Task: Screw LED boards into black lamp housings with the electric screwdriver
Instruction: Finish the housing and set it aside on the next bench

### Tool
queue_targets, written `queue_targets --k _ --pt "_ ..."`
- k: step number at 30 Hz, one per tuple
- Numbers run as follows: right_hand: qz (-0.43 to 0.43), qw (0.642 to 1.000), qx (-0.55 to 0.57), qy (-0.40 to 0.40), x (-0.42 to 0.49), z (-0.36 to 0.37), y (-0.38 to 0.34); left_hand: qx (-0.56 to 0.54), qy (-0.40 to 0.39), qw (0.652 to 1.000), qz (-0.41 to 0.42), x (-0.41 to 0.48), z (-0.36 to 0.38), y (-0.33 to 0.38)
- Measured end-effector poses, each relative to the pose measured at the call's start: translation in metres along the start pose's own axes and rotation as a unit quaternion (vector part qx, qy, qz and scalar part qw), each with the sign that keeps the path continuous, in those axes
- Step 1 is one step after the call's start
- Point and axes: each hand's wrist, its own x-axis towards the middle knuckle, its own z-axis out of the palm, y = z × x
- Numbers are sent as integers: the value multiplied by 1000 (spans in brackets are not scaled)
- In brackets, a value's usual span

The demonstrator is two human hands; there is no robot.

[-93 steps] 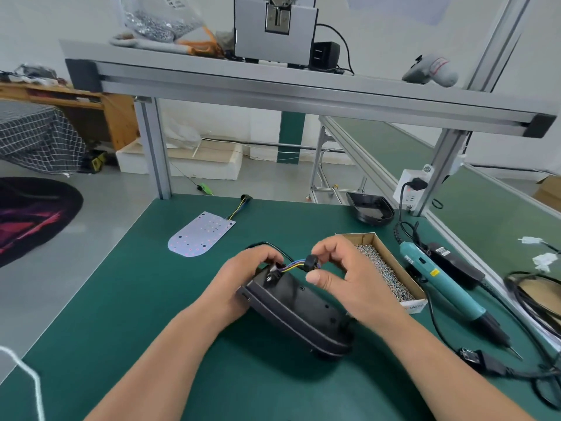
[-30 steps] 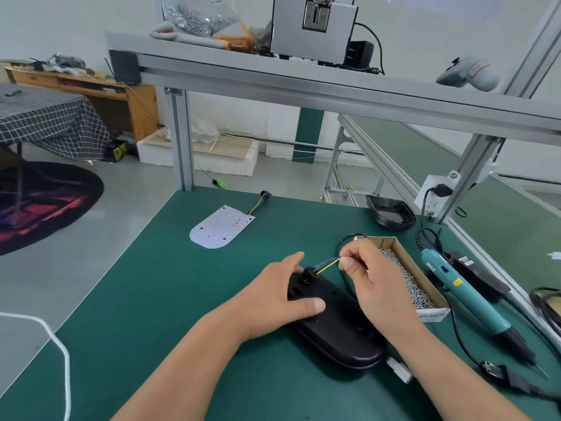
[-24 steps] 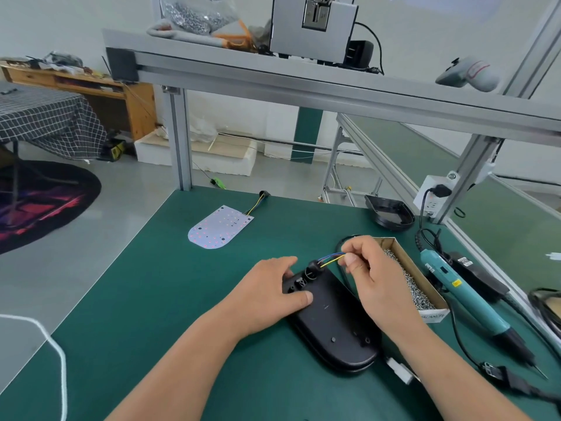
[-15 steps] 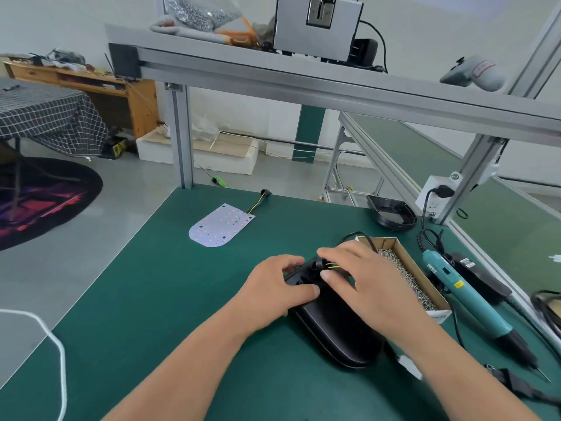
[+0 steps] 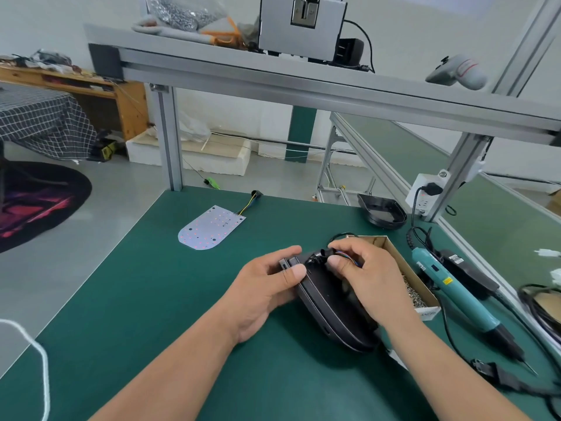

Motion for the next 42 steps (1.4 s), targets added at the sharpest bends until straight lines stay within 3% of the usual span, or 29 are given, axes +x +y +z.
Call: queue_targets --k 4,10,14,26,31,36,42 --pt "46 994 95 -19 3 -2 4 -85 -29 996 -21 -2 6 -3" --pt "71 973 215 -37 1 9 -2 -107 -11 994 -8 1 12 -6" --pt "81 975 202 -31 5 11 -6 -130 -40 991 9 -4 19 -1" --pt "41 975 204 -79 -1 19 -12 -192 -22 981 -7 -7 27 -3" --pt "39 970 205 -126 -1 17 -9 -169 23 985 -9 -9 26 -1" --pt "7 976 173 -133 -1 10 -7 -100 -16 995 6 -10 27 1" --pt "-6 980 153 -126 -3 10 -9 -106 -24 994 -4 -10 29 3"
